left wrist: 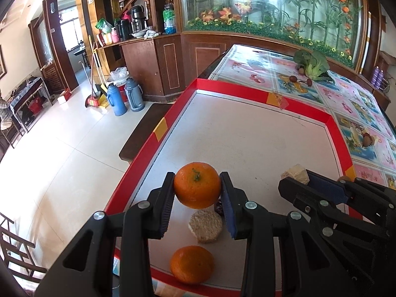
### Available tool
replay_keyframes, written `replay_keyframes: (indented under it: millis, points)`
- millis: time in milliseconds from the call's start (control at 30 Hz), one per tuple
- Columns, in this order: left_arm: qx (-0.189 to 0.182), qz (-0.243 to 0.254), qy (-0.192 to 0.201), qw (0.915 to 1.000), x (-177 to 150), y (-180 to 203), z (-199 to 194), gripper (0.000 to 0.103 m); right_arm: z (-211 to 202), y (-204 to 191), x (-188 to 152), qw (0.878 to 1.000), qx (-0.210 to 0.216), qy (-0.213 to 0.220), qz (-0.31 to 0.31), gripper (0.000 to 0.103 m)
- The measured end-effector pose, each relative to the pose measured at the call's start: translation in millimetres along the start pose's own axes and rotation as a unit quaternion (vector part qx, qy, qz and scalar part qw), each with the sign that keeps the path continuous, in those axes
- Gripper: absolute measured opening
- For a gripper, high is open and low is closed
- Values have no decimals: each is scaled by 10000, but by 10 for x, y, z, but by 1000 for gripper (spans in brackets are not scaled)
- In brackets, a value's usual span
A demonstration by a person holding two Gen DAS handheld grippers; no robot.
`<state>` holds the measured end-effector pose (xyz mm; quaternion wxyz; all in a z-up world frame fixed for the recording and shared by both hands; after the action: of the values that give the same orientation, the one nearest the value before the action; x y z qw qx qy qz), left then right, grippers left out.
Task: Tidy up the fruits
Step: 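Carry the orange and cube over the tray and open both grippers, then move both open grippers from the tray back to the fruit pile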
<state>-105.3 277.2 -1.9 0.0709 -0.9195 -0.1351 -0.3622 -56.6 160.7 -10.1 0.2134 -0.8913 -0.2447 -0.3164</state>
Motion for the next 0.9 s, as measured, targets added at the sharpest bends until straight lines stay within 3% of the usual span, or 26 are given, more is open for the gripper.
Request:
replay_keyframes:
  millis: [100, 267, 367, 400, 433, 467, 500, 567, 667, 800, 900]
  points:
    - [-78, -239, -226, 9994, -22, -37, 87, 38, 53, -18, 6, 9999, -60, -153, -37, 23]
    - [136, -320, -293, 9990, -26, -63, 116, 39, 90, -42, 1, 9993, -112, -285, -196, 23]
    - [293, -321, -317, 9986, -17, -92, 115, 55, 80, -6, 22, 9989, 0, -447, -173, 24]
    - [302, -346, -309, 9985, -15, -116, 107, 65, 63, 19, 25, 9987, 79, -484, -99, 26]
    - [291, -375, -295, 9984, -12, -130, 90, 69, 24, 60, 31, 9987, 209, -469, 21, 34]
    - [275, -407, -260, 9985, -9, -145, 62, 76, -37, 119, 42, 9986, 355, -365, 171, 47]
    - [284, -417, -219, 9985, -3, -158, 32, 80, -92, 164, 50, 9980, 492, -257, 303, 50]
    - [315, -415, -89, 9986, 19, -172, -62, 81, -271, 312, 72, 9945, 836, 65, 626, 51]
    - [421, -420, 108, 9982, 63, -184, -197, 85, -624, 664, 108, 9873, 991, 632, 1066, 51]
    - [361, -299, 337, 9983, 109, -76, -386, 86, -968, 1205, 45, 9845, 403, 1002, 1382, 51]
    - [117, -96, 440, 9989, 102, 141, -510, 86, -1210, 1672, -132, 9790, -4, 1128, 1698, 51]
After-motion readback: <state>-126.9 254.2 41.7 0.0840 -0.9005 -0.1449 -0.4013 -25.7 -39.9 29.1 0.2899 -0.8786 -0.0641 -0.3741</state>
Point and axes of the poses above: each gripper's, at about its wrist camera, not at the fingertips, and z roughly the way its jaws point, y to its right, x to its top, the point moved 5 cm from there along z, roughly the way its jaws point
